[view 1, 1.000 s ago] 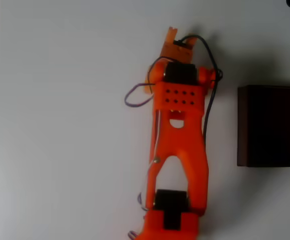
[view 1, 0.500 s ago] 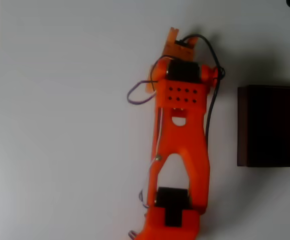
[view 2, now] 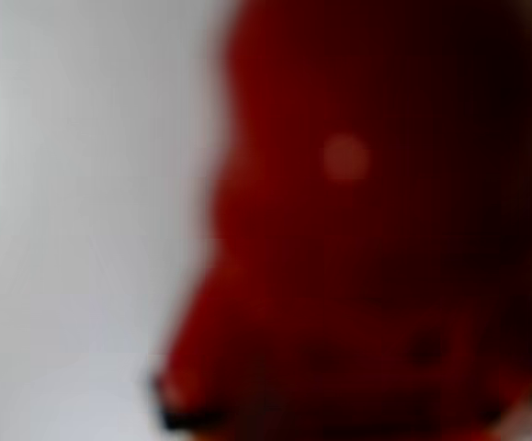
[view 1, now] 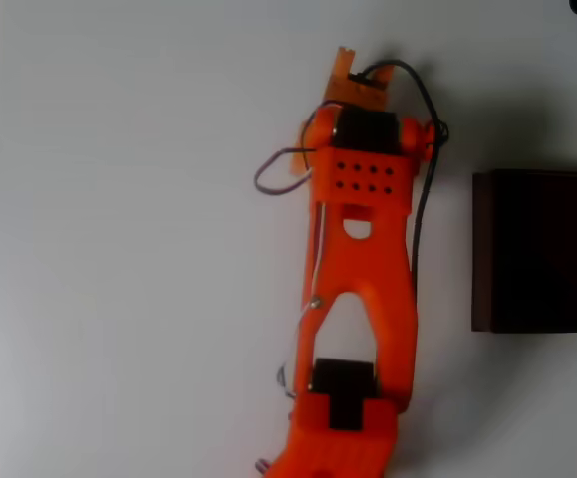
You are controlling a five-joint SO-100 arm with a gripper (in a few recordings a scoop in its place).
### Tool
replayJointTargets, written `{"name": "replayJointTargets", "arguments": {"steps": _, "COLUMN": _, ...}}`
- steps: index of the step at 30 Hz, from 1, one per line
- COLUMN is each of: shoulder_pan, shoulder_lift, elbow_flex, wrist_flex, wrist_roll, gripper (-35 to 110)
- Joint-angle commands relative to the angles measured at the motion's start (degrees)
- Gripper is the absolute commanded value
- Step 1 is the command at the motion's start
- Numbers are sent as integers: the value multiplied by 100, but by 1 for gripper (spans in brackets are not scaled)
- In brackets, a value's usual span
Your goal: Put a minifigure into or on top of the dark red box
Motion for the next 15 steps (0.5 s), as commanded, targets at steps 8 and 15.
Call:
{"name": "replayJointTargets", "arguments": {"steps": 8, "shoulder_pan": 220, "shoulder_lift": 26, "elbow_flex": -1020, "wrist_flex": 905, "wrist_roll": -308, "gripper": 6}}
{"name": "replayJointTargets", "arguments": {"steps": 15, "shoulder_pan": 844, "shoulder_lift": 668, "elbow_flex": -1169, "wrist_flex": 1494, "wrist_roll": -1169, "gripper": 5}}
